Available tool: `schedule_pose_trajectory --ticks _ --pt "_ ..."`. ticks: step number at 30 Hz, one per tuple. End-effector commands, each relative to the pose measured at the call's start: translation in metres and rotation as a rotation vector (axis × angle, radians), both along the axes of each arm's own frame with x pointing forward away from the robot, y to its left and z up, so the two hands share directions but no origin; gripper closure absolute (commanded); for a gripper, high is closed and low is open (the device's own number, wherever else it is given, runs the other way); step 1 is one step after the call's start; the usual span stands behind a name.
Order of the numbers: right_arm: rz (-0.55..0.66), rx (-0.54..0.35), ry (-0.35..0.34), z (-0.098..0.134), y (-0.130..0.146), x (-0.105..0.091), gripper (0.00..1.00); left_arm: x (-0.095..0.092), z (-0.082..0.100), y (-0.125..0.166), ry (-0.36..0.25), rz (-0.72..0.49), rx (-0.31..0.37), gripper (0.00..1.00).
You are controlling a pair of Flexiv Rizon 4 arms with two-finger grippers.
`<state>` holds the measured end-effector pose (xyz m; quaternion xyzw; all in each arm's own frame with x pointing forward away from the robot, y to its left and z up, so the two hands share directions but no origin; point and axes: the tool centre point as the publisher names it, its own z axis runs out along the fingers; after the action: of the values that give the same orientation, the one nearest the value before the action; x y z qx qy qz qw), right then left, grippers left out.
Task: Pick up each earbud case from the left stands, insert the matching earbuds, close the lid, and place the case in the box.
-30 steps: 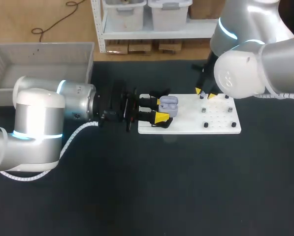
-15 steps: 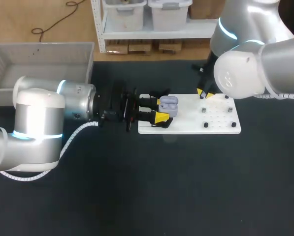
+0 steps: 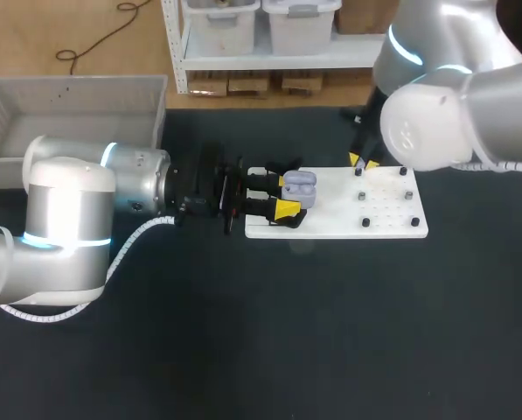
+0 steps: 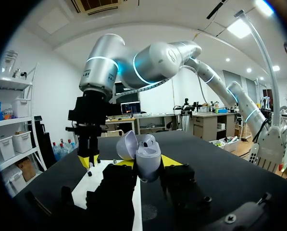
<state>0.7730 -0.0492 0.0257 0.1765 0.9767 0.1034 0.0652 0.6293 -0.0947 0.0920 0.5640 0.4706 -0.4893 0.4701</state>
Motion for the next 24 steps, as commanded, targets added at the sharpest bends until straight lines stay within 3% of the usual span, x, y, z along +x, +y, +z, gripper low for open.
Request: schedule_pose_trajectory --ticks 1,14,19,24 --pt "-0.01 0.001 -0.038 0.027 -0.007 -0.028 1.0 0.0 0.0 0.0 0.0 0.002 0.002 1.0" --pt "-0.002 0.028 -0.07 0.127 0.007 -0.095 1.0 0.0 0.0 0.0 0.0 0.002 0.002 1.0" --pt "0.059 0.026 -0.047 0.165 0.031 -0.123 1.0 0.0 0.0 0.0 0.0 0.002 0.002 1.0" --pt "0.125 0.02 -0.005 0.188 0.058 -0.144 1.0 0.0 0.0 0.0 0.0 0.002 0.002 1.0"
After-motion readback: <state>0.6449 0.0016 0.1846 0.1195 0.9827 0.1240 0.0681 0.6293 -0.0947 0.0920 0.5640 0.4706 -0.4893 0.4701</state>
